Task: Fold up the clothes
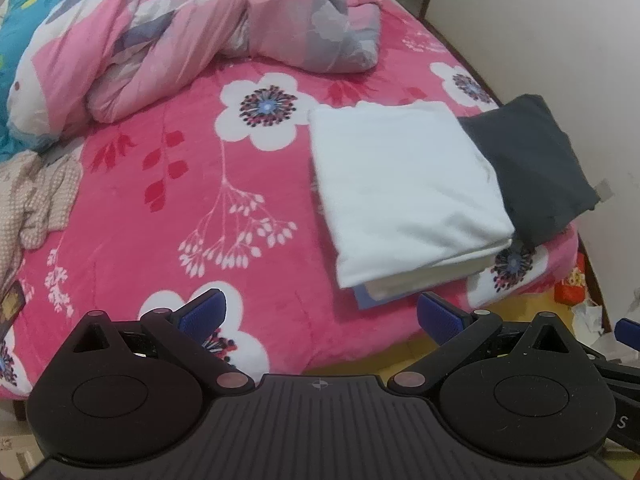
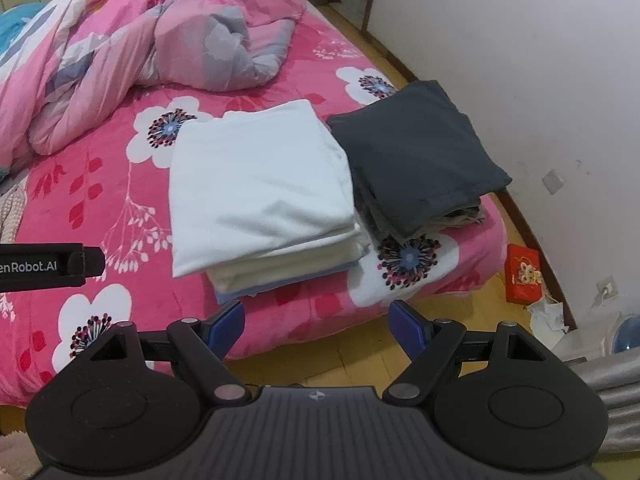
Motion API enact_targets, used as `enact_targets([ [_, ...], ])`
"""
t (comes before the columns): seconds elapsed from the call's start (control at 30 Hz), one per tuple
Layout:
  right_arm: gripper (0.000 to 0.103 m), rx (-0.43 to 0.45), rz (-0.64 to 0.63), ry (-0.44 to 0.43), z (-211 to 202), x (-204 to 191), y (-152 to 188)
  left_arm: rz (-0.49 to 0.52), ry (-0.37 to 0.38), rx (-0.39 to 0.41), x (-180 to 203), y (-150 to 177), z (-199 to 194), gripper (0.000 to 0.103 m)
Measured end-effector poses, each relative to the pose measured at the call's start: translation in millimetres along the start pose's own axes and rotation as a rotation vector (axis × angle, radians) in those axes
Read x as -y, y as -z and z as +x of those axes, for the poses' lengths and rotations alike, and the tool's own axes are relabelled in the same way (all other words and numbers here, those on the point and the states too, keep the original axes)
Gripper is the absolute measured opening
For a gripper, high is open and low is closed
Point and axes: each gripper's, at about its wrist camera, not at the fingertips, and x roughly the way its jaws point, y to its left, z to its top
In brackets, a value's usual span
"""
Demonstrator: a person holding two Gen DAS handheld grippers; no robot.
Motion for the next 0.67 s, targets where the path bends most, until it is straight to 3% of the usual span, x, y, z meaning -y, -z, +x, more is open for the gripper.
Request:
enact_targets([
  [0.67,0.081,0.0,0.055,0.027,3.8,25.9,-6.8,0.033,0.012,0.008,25.2,-12.0,7.2,0.103],
])
